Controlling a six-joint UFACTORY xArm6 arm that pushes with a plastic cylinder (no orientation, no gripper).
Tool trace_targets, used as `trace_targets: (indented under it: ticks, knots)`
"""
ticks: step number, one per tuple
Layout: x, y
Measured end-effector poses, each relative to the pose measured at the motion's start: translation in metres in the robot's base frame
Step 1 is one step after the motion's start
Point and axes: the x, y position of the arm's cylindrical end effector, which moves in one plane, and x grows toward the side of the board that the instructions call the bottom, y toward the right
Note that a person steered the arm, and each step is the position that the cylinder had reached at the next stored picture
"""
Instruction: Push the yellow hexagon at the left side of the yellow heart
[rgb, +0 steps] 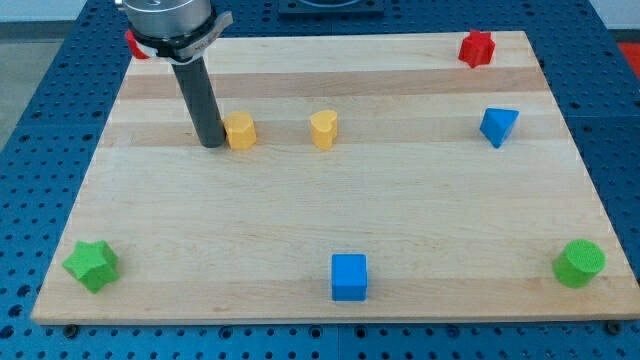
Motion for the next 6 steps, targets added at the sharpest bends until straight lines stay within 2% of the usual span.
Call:
trace_targets:
  ticks: [4,6]
  knots:
    - [0.0,0.057]
    - [0.0,0.063]
